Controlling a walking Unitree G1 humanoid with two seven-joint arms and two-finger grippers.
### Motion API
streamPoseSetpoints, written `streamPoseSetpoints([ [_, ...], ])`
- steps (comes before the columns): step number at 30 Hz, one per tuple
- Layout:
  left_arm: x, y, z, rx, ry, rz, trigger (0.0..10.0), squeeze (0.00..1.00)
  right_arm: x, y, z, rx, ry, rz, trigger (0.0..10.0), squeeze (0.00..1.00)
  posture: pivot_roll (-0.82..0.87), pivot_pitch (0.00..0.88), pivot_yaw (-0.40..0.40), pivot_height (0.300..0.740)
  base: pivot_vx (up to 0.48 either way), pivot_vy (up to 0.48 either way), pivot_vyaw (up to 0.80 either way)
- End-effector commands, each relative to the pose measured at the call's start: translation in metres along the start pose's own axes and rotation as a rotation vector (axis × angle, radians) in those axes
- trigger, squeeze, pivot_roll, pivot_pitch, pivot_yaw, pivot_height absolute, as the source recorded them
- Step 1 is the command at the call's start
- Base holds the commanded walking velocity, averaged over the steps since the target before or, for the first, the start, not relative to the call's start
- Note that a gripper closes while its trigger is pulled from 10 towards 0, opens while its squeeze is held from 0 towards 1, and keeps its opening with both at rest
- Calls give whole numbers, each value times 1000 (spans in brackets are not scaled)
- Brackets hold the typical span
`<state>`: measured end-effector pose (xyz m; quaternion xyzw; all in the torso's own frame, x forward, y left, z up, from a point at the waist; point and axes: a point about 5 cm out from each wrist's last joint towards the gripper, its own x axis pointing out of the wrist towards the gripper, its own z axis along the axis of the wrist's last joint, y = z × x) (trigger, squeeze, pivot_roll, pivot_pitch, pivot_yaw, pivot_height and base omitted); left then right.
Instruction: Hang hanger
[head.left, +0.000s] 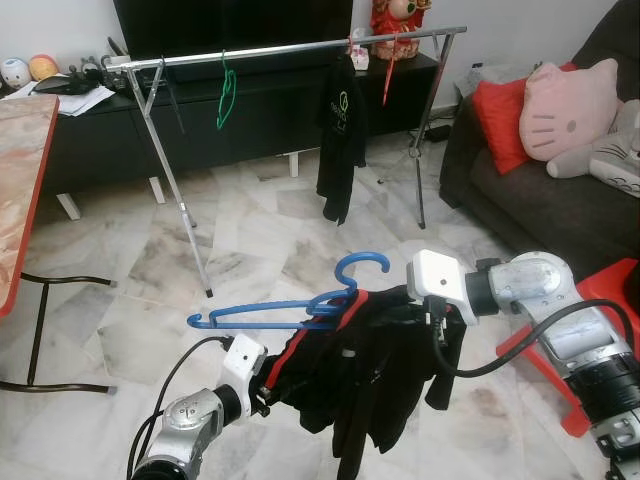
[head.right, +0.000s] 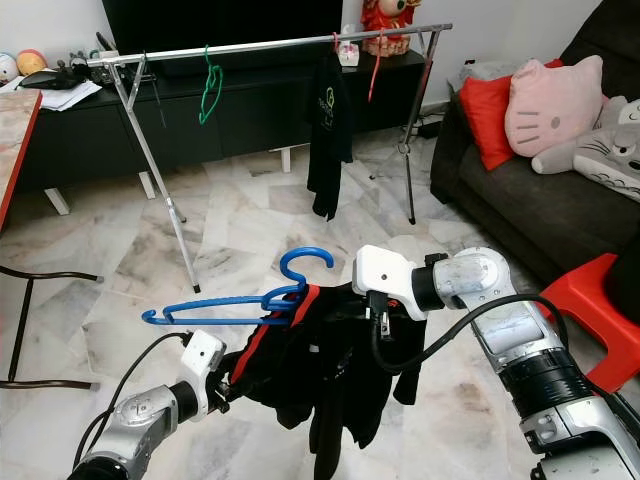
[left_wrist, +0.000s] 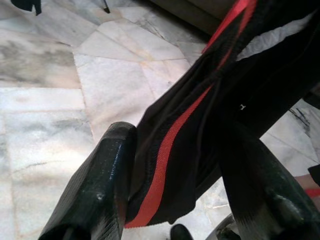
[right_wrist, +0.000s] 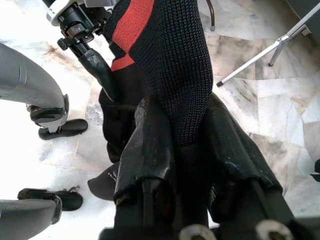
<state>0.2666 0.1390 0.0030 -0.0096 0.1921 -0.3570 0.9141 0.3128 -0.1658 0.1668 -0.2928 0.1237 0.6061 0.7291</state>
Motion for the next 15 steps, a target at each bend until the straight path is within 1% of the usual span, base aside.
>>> streamPoseSetpoints([
  [1, -1, -2, -4, 9, 20, -21, 0, 0, -3, -1, 4, -21, -8, -14, 0, 0, -133, 0, -64, 740, 0, 0, 0],
  [9, 0, -5, -5, 0, 17, -38, 0, 0, -2, 0, 2, -18, -2, -15, 0, 0, -130, 0, -65, 740, 0, 0, 0],
  [15, -5, -3, -10, 7, 40, -33, 0, 0, -3, 1, -2, -15, 12, -18, 0, 0, -128, 0, -69, 740, 0, 0, 0],
])
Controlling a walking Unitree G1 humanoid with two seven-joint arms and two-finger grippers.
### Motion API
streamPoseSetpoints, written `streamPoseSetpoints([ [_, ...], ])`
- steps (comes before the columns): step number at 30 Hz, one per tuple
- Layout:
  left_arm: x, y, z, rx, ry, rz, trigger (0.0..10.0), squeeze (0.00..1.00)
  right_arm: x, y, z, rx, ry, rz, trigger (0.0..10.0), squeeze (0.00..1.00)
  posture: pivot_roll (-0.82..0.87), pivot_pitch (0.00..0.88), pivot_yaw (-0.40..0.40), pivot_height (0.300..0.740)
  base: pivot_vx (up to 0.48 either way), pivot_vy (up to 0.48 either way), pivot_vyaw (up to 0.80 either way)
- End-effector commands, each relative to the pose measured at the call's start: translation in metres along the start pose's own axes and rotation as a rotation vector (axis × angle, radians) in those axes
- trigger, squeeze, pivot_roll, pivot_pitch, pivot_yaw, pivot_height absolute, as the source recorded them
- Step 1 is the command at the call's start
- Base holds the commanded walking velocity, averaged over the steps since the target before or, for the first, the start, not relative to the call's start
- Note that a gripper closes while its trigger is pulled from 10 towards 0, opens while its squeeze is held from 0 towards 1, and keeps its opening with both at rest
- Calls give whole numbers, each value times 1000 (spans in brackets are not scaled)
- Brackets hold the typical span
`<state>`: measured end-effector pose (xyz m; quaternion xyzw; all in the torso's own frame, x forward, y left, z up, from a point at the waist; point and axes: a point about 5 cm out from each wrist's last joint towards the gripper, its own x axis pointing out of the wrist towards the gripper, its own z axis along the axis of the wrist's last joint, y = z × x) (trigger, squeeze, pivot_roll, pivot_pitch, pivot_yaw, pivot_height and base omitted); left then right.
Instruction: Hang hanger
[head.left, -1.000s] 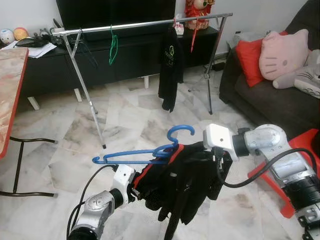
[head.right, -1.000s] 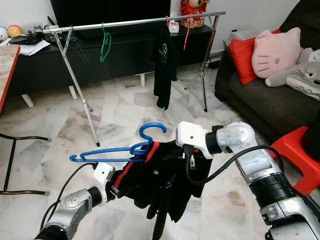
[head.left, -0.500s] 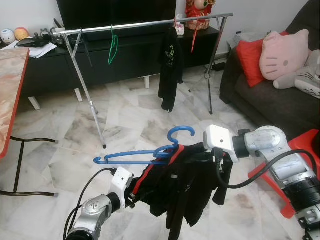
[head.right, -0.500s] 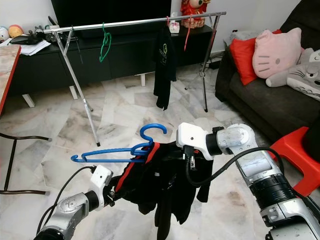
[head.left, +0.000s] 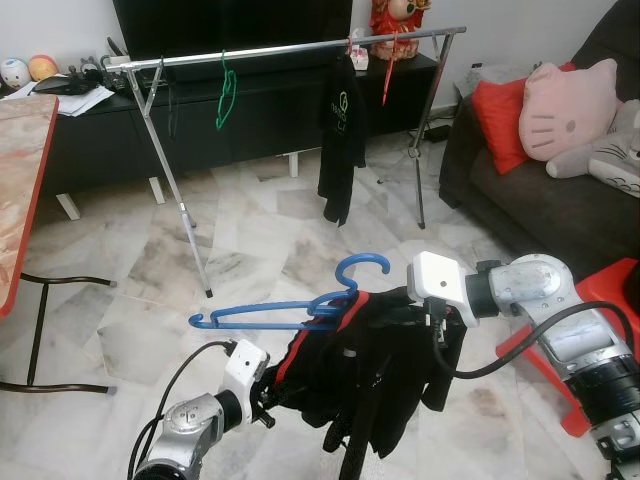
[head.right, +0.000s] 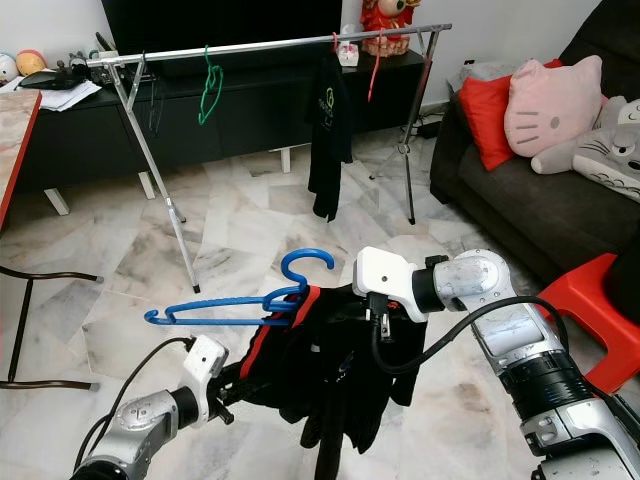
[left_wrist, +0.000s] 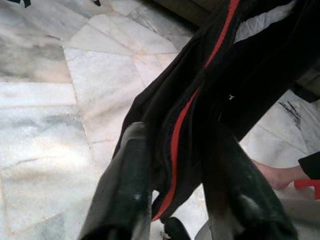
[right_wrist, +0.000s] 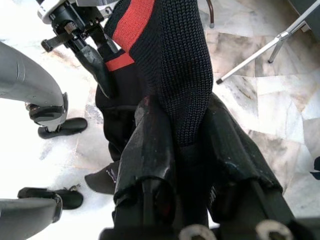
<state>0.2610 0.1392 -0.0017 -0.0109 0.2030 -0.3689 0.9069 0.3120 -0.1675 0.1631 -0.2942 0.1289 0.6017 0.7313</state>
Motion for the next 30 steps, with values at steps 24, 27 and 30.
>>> streamPoseSetpoints([
  [24, -8, 4, -10, 38, 72, 34, 0, 0, -6, -1, -6, -7, 34, -35, 0, 0, -125, 0, -66, 740, 0, 0, 0],
  [27, -14, 16, -17, 88, 145, 154, 0, 0, -14, 5, -26, -6, 140, -29, 0, 0, -123, 0, -68, 740, 0, 0, 0],
  [30, -21, 29, -18, 88, 169, 295, 0, 0, -21, 8, -36, 11, 184, -28, 0, 0, -128, 0, -67, 740, 0, 0, 0],
])
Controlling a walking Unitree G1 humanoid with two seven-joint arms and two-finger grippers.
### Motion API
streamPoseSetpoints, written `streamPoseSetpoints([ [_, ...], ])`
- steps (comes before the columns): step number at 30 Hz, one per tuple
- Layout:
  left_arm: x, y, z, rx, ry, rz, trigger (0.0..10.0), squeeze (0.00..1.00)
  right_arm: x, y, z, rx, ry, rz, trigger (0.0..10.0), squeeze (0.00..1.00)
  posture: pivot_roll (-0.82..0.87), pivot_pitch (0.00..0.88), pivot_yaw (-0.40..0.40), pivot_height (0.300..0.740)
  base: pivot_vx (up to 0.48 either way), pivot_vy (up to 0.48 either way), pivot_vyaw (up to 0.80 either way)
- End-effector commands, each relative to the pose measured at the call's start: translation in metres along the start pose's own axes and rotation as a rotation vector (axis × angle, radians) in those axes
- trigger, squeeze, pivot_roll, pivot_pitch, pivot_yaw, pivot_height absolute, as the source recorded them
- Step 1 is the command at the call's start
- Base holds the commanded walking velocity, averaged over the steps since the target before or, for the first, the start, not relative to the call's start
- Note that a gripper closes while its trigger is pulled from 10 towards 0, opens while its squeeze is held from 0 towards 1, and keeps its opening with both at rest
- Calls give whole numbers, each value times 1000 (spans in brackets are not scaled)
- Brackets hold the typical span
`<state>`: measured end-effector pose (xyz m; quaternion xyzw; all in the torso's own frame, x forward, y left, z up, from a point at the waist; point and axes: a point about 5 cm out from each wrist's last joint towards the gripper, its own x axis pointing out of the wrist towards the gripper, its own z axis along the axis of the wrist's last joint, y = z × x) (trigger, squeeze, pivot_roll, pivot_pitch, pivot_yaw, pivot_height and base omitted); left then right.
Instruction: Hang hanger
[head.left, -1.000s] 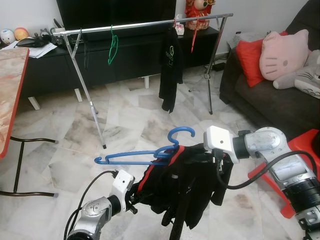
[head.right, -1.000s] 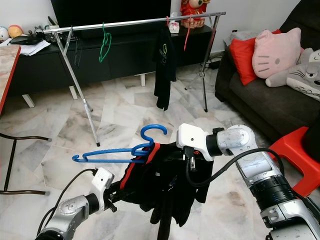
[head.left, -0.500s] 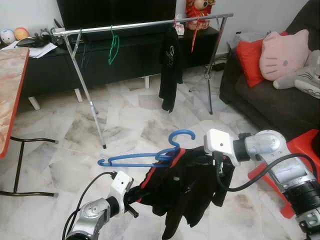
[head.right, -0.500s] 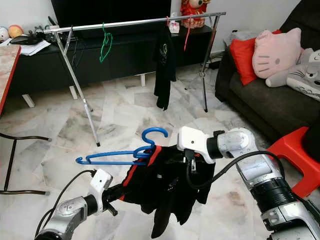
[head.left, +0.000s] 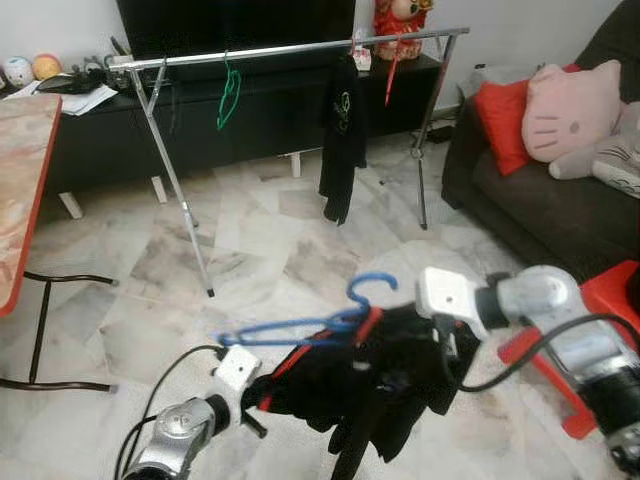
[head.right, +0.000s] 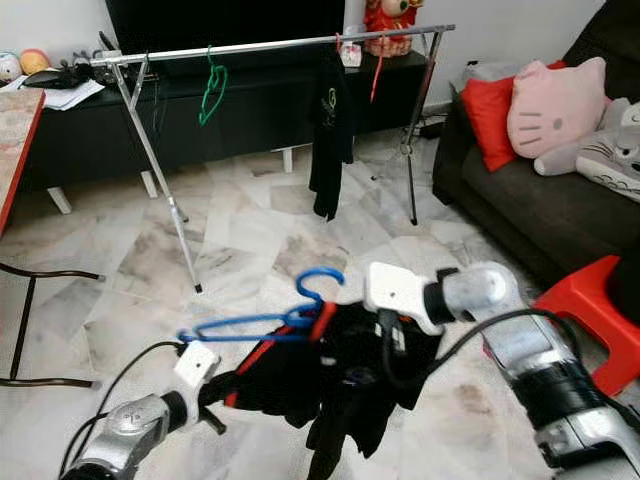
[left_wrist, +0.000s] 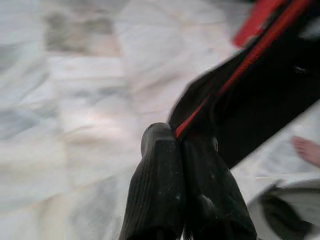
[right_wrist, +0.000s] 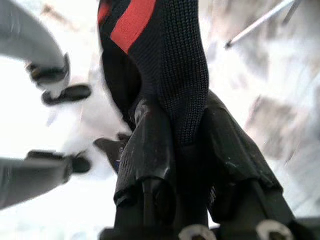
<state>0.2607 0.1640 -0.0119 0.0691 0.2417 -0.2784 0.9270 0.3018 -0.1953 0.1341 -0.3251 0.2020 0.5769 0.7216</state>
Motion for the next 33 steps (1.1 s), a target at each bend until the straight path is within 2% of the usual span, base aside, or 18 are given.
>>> streamPoseSetpoints([
  [1, -9, 23, -9, 17, 78, 201, 2157, 0, -16, -5, -6, -11, 44, -45, 0, 0, -130, 0, -65, 740, 0, 0, 0],
  [3, -10, 26, -10, 21, 85, 231, 2157, 0, -17, -4, -8, -6, 50, -47, 0, 0, -130, 0, -65, 740, 0, 0, 0],
  [4, -11, 27, -13, 18, 105, 246, 10000, 0, -18, -4, -12, -2, 71, -52, 0, 0, -132, 0, -64, 740, 0, 0, 0],
  [5, -13, 29, -16, 10, 131, 270, 10000, 0, -21, -4, -19, 5, 104, -62, 0, 0, -132, 0, -63, 740, 0, 0, 0],
  [10, -14, 32, -18, -12, 140, 306, 10000, 0, -26, -2, -28, 5, 161, -51, 0, 0, -129, 0, -63, 740, 0, 0, 0],
  [12, -16, 38, -18, -22, 150, 350, 10000, 0, -29, 2, -36, 2, 232, -20, 0, 0, -130, 0, -64, 740, 0, 0, 0],
  [16, -16, 40, -16, -10, 150, 351, 10000, 0, -32, 4, -49, -22, 348, -20, 0, 0, -127, 0, -66, 740, 0, 0, 0],
  [20, -15, 42, -12, 1, 143, 351, 10000, 0, -31, 5, -53, -42, 388, -17, 0, 0, -125, 0, -64, 740, 0, 0, 0],
  [23, -13, 42, -9, 9, 138, 345, 10000, 0, -32, 2, -57, -61, 439, -59, 0, 0, -127, 0, -64, 740, 0, 0, 0],
  [27, -12, 42, -6, 20, 133, 335, 10000, 0, -33, -4, -61, -41, 478, -139, 0, 0, -126, 0, -66, 740, 0, 0, 0],
  [33, -12, 42, -6, 20, 133, 335, 10000, 0, -33, -4, -61, -41, 478, -139, 0, 0, -126, 0, -66, 740, 0, 0, 0],
])
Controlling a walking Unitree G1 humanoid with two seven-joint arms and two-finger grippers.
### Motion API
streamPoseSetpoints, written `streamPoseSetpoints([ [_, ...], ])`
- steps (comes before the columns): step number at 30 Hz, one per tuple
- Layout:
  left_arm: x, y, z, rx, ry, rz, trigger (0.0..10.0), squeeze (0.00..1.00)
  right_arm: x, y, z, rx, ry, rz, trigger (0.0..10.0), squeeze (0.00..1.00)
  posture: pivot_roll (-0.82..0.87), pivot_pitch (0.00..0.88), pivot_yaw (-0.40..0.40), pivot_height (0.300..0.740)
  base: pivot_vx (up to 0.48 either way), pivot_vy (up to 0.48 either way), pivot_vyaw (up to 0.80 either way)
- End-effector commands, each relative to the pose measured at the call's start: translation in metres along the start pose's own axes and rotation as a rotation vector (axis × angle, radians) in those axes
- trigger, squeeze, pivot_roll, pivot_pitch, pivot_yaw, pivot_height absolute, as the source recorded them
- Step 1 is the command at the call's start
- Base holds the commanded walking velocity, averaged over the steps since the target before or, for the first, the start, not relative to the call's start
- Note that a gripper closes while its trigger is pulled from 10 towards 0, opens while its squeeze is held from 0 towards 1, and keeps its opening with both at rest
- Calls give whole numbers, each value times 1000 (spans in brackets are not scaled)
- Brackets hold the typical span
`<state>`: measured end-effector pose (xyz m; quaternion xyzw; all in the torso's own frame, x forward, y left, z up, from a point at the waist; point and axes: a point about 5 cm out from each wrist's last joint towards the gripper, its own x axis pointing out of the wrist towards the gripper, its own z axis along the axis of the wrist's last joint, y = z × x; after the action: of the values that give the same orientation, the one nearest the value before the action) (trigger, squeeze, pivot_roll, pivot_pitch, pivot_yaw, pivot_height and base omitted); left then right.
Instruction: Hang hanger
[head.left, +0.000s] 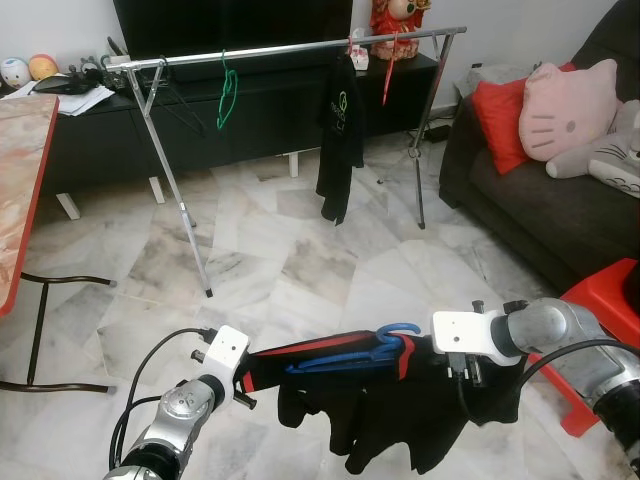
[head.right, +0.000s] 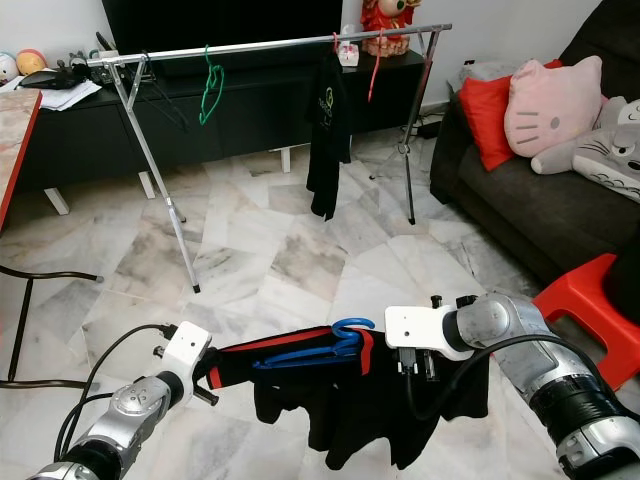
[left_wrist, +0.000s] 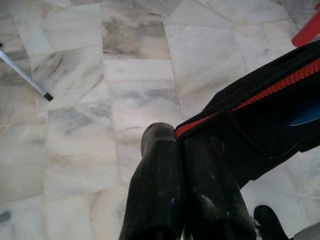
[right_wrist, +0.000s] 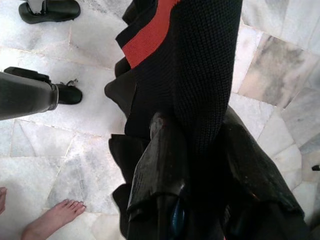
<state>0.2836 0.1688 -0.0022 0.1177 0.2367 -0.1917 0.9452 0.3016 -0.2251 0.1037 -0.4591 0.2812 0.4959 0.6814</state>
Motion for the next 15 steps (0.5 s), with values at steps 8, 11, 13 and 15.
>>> streamPoseSetpoints([
  [8, -16, 28, -25, -18, 117, 137, 10000, 0, -24, -8, -29, 58, 143, -49, 0, 0, -126, 0, -66, 740, 0, 0, 0],
  [11, -16, 28, -25, -18, 117, 137, 10000, 0, -24, -8, -29, 58, 143, -49, 0, 0, -126, 0, -66, 740, 0, 0, 0],
  [13, -16, 28, -25, -18, 117, 137, 10000, 0, -24, -8, -29, 58, 143, -49, 0, 0, -126, 0, -66, 740, 0, 0, 0],
  [15, -16, 28, -25, -18, 117, 137, 10000, 0, -24, -8, -29, 58, 143, -49, 0, 0, -126, 0, -66, 740, 0, 0, 0],
])
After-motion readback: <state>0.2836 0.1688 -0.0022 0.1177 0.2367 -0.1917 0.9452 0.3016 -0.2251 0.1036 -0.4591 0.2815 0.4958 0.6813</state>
